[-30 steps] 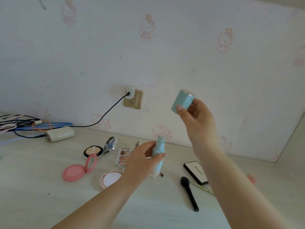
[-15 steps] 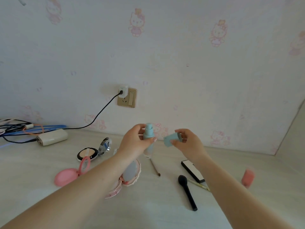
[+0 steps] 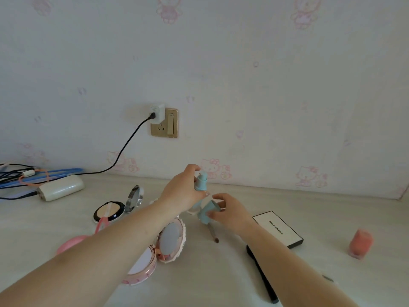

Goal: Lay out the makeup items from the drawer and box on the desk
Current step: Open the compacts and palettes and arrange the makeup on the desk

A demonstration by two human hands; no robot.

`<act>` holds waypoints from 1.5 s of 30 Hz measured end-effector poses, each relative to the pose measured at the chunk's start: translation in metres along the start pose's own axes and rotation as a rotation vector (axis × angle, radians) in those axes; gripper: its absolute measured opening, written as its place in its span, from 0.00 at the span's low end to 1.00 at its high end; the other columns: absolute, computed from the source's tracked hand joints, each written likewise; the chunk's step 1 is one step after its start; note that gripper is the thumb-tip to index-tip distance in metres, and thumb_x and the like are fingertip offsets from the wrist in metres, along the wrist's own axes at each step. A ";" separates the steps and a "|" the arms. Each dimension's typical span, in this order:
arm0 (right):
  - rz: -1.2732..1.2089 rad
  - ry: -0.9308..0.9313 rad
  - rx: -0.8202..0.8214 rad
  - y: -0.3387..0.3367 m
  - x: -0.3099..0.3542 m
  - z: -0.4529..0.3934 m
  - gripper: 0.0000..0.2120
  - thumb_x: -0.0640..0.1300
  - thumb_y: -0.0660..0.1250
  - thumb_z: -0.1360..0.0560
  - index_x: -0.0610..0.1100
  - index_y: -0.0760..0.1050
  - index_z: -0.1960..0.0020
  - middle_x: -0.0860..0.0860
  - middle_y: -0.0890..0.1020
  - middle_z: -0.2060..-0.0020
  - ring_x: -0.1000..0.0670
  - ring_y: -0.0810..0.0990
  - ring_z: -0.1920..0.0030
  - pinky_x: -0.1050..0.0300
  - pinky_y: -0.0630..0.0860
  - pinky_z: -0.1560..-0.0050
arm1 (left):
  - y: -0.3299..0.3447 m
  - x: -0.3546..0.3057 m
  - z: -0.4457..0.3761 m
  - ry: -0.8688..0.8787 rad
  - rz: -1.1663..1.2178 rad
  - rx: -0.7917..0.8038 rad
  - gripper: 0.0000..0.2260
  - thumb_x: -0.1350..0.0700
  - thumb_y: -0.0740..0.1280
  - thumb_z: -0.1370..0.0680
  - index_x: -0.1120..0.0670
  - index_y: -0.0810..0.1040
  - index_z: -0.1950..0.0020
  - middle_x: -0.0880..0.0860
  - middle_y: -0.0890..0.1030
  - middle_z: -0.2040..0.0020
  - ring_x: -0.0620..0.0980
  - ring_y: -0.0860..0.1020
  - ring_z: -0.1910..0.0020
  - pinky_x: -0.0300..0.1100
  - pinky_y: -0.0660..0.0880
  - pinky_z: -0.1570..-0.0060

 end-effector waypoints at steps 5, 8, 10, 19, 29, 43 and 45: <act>0.047 -0.045 -0.004 0.011 0.001 -0.004 0.24 0.45 0.70 0.30 0.49 0.69 0.35 0.54 0.79 0.48 0.55 0.77 0.51 0.70 0.68 0.61 | 0.004 0.002 -0.004 0.002 -0.082 -0.005 0.32 0.51 0.72 0.28 0.49 0.60 0.29 0.47 0.75 0.50 0.51 0.77 0.48 0.45 0.72 0.45; 0.102 -0.091 -0.026 0.009 0.002 -0.004 0.24 0.43 0.69 0.29 0.49 0.68 0.35 0.53 0.78 0.46 0.53 0.77 0.51 0.68 0.71 0.60 | 0.007 0.005 -0.005 -0.009 -0.194 -0.033 0.32 0.47 0.71 0.28 0.47 0.59 0.29 0.47 0.78 0.49 0.52 0.77 0.45 0.49 0.70 0.41; 0.139 -0.102 -0.045 0.007 0.000 -0.004 0.26 0.42 0.69 0.29 0.49 0.66 0.33 0.52 0.78 0.42 0.51 0.78 0.46 0.63 0.73 0.52 | 0.010 0.008 -0.007 -0.018 -0.238 -0.042 0.32 0.45 0.70 0.28 0.47 0.58 0.29 0.47 0.79 0.47 0.51 0.77 0.44 0.49 0.69 0.41; 0.224 -0.100 -0.145 -0.006 -0.014 -0.005 0.28 0.41 0.67 0.28 0.51 0.64 0.31 0.51 0.75 0.38 0.52 0.76 0.41 0.56 0.74 0.42 | 0.023 0.013 -0.014 -0.009 -0.243 -0.027 0.36 0.44 0.71 0.29 0.46 0.56 0.27 0.47 0.79 0.44 0.51 0.76 0.42 0.48 0.68 0.41; 0.249 -0.100 -0.172 -0.001 -0.015 -0.007 0.29 0.45 0.69 0.29 0.51 0.64 0.30 0.50 0.75 0.39 0.50 0.75 0.41 0.55 0.73 0.44 | 0.033 0.014 -0.021 -0.046 -0.112 -0.007 0.39 0.47 0.73 0.31 0.47 0.56 0.27 0.48 0.78 0.45 0.52 0.77 0.44 0.51 0.72 0.41; 0.285 -0.091 -0.155 -0.005 -0.019 -0.003 0.30 0.47 0.69 0.29 0.50 0.63 0.29 0.49 0.74 0.40 0.50 0.75 0.41 0.56 0.72 0.42 | 0.036 0.010 -0.018 -0.089 -0.097 0.079 0.49 0.46 0.72 0.30 0.48 0.38 0.23 0.50 0.76 0.40 0.52 0.76 0.43 0.51 0.72 0.41; 0.296 -0.079 -0.134 -0.009 -0.019 -0.001 0.33 0.48 0.70 0.29 0.49 0.61 0.28 0.49 0.73 0.39 0.50 0.74 0.40 0.57 0.71 0.42 | 0.037 0.008 -0.019 -0.100 -0.092 0.097 0.50 0.46 0.72 0.30 0.48 0.37 0.24 0.51 0.74 0.35 0.53 0.75 0.40 0.52 0.72 0.39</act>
Point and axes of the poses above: each hand's wrist, its own z-axis away from the middle knuckle, its own y-axis out of the palm, x = y × z, the point moved 3 cm from there along -z, towards the middle knuckle
